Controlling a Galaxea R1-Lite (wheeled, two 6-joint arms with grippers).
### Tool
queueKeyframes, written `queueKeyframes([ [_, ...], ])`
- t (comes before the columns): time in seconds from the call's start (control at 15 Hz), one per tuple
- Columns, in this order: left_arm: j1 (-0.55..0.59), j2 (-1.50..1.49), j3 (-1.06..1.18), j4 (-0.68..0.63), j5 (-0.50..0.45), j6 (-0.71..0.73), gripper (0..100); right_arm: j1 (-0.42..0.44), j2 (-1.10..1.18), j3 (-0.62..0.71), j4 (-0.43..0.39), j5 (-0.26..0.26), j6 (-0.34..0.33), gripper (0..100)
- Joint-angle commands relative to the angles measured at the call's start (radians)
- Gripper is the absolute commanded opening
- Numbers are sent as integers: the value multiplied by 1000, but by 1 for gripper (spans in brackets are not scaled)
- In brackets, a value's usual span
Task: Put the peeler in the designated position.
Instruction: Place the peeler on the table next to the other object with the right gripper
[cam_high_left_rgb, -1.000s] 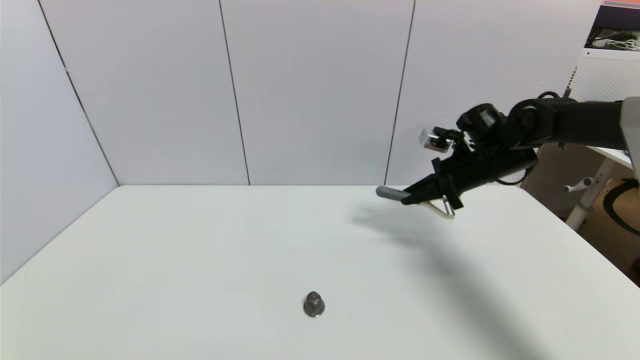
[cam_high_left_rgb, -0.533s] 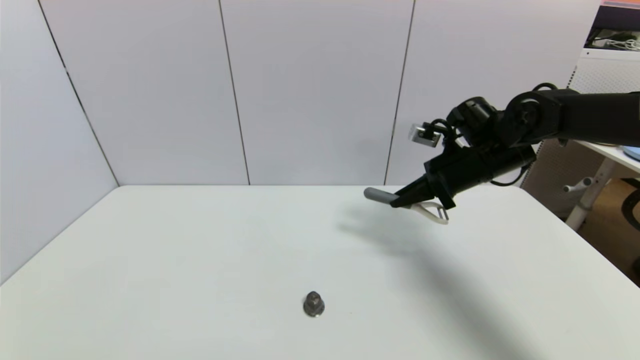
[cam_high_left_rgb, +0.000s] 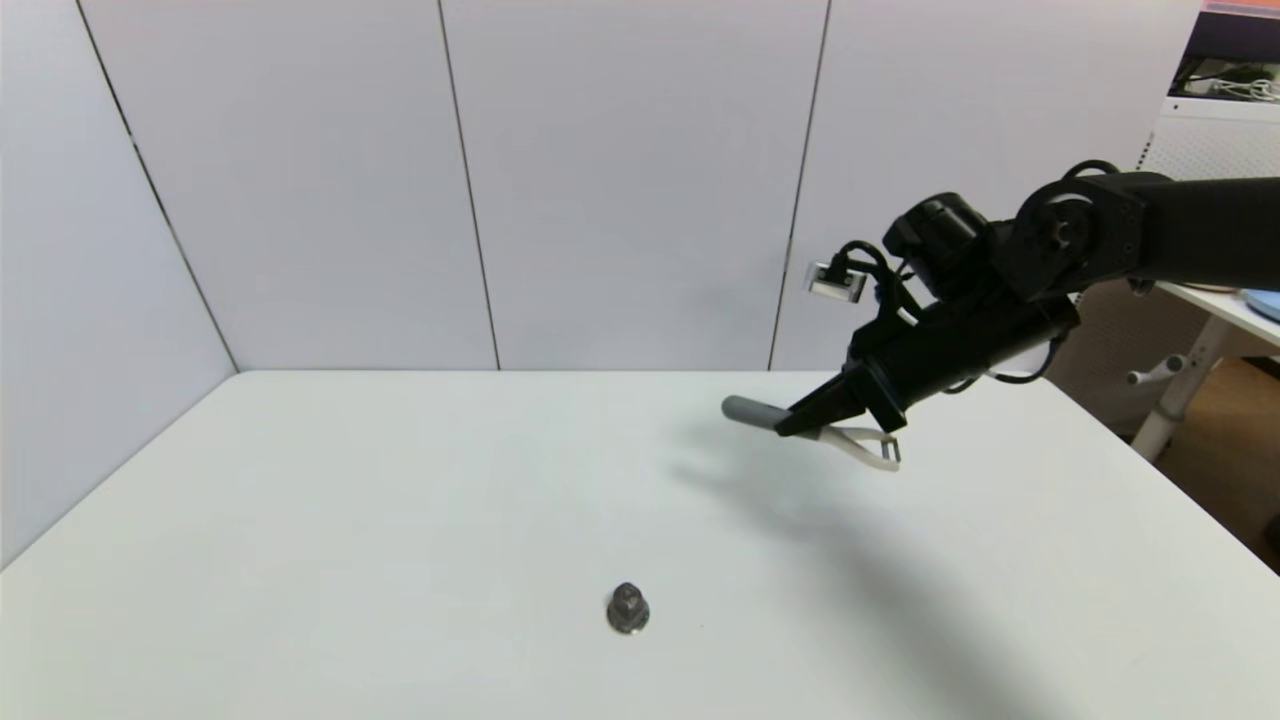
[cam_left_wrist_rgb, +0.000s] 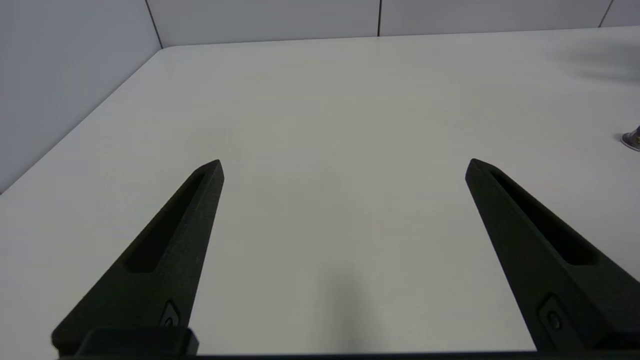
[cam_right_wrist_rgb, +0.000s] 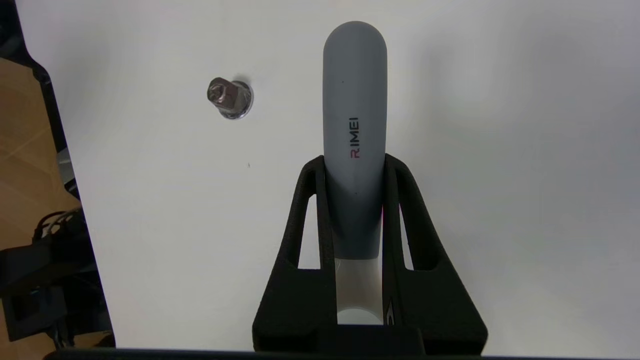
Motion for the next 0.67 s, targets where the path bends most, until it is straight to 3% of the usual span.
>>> queueKeyframes([
  [0.07, 0, 1, 0, 0, 0, -1, 100, 40, -2, 0, -13, -57, 48, 0],
  [0.4, 0, 1, 0, 0, 0, 1, 100, 151, 78, -32, -145, -77, 41, 0],
  [0.67, 0, 1, 0, 0, 0, 1, 100, 241, 179, -123, -166, -77, 37, 0],
])
